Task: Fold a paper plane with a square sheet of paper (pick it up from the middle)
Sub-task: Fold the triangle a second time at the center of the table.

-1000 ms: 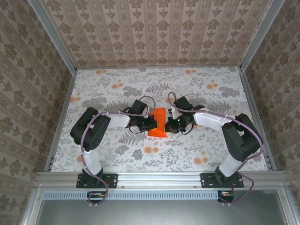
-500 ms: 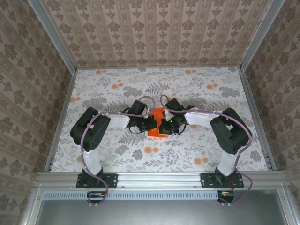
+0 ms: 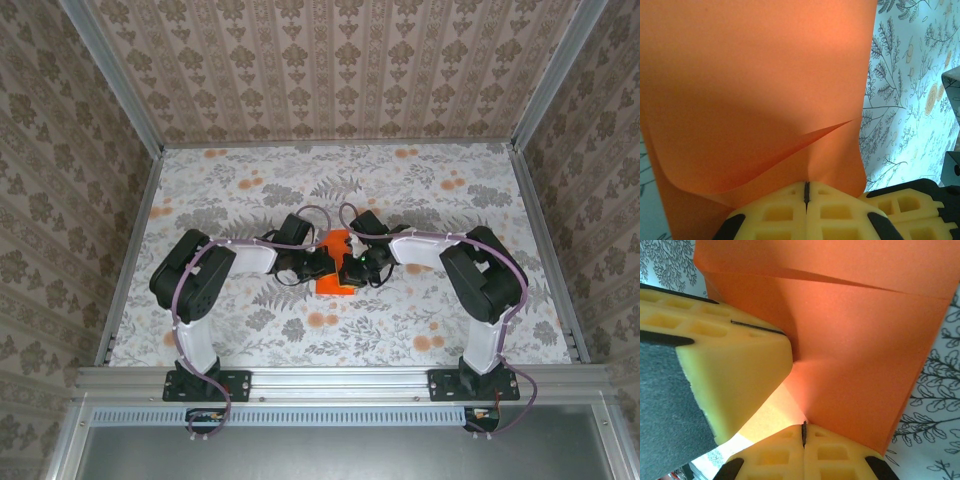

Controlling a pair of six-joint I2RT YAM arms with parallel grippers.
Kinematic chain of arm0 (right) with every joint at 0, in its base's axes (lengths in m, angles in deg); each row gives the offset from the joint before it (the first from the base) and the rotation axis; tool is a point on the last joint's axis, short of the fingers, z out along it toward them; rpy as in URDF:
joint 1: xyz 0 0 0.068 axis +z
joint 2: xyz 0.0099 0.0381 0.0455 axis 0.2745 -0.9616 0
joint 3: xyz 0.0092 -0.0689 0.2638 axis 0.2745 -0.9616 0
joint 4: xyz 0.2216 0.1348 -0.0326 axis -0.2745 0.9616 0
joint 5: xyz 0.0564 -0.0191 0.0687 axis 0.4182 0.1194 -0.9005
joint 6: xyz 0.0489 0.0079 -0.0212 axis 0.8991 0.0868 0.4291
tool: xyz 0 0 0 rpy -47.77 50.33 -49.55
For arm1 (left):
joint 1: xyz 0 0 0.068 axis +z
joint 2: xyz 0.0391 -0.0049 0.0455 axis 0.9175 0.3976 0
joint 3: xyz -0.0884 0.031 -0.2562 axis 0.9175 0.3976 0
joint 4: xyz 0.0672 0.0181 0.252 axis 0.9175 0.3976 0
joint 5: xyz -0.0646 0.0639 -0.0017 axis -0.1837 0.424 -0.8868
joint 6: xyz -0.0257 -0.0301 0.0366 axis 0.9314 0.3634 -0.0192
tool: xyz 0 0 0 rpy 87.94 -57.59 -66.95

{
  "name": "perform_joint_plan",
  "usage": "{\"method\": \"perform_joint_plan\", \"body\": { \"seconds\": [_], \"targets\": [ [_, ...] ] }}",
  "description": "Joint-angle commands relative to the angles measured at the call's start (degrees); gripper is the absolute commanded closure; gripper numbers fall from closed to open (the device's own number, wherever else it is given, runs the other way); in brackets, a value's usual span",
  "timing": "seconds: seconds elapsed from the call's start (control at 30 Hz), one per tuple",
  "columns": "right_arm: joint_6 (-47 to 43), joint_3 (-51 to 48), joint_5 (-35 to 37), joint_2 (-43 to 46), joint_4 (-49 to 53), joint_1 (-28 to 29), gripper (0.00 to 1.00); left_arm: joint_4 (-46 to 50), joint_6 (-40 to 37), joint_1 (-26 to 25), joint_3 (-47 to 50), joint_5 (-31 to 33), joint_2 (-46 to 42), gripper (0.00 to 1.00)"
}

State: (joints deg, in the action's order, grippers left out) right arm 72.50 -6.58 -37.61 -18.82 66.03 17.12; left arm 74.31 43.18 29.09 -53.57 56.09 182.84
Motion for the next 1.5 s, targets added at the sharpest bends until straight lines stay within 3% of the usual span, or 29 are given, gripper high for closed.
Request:
{"method": "perform_joint_plan", "body": {
  "seconds": [0.0,0.47,0.7,1.1,1.47],
  "targets": [
    [-0.3,-0.8,2.0,-0.3,2.6,0.3,1.00,11.9,0.8,-0.4,3.7,6.5,4.1,1.00],
    [-0.5,-7.2,-1.2,3.5,0.4,-0.4,1.00,12.3,0.7,-0.1,4.0,6.6,4.3,1.00],
    [-0.6,-2.7,-3.0,3.6,-1.2,-1.1,1.00,11.6,0.7,-0.2,3.7,5.6,4.3,1.00],
    [-0.2,0.3,0.1,-1.6,-0.3,-1.4,1.00,12.0,0.5,-0.3,3.6,5.7,4.3,1.00],
    [-1.1,-9.0,-1.5,3.7,0.4,-2.3,1.00,12.6,0.7,-0.1,4.1,6.4,5.1,1.00]
  ]
}}
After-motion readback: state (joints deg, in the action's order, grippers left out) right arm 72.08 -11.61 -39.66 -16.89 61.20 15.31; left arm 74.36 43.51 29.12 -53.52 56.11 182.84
